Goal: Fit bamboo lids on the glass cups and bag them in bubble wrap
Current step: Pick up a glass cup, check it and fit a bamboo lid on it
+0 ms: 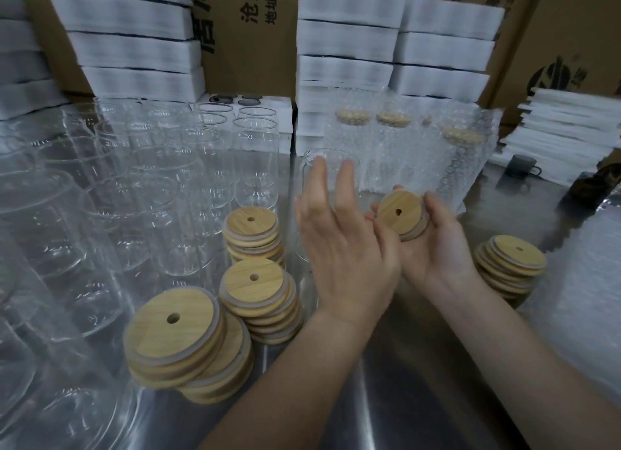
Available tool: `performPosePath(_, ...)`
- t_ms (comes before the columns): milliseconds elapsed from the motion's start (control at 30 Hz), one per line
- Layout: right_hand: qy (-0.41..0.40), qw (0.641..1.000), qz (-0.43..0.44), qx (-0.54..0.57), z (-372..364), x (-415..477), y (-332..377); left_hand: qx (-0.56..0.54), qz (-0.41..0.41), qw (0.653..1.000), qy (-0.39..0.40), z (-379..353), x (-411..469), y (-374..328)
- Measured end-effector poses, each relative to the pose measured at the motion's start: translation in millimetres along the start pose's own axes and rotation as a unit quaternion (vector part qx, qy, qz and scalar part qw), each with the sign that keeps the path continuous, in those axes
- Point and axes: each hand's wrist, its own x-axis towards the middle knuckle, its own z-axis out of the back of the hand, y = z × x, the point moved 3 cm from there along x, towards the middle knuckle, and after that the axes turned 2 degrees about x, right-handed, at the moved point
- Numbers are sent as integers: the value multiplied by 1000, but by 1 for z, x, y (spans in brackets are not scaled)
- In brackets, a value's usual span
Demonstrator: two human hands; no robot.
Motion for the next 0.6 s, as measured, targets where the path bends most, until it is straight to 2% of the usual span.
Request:
performPosePath(133,17,1000,6,-19,1,1,-3,20,86,996,14,-5,2,19)
performPosePath(367,-3,997,39,-67,2,1,0,-60,199,975,81,-22,-4,44)
performPosePath(533,-4,988,104,-110,2,0,5,-98,311,940,105,-30,-7,61)
performPosePath(600,10,978,141,-156,0,-3,9,-102,324,935,97,-31,-7,62)
